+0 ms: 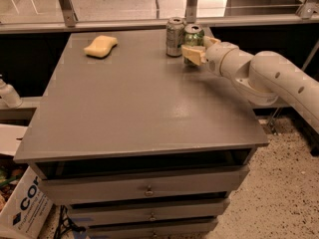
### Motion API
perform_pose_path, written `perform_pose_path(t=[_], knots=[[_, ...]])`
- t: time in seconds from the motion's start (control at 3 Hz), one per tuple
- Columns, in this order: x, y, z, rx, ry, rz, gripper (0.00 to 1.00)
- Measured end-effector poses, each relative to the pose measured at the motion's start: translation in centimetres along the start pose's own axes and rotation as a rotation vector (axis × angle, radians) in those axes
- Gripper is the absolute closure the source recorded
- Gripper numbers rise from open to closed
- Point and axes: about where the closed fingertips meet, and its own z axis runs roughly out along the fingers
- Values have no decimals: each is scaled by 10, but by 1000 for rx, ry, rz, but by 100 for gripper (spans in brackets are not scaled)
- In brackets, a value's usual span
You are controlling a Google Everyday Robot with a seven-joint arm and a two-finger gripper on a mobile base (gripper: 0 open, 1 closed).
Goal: Move green can near 7up can
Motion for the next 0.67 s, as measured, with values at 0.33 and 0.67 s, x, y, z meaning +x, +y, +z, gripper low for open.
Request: perform_pose_path(t=[0.33, 0.67], knots=[[-4, -13, 16, 30, -29, 54, 100], [2, -20, 26, 57, -32, 134, 100]])
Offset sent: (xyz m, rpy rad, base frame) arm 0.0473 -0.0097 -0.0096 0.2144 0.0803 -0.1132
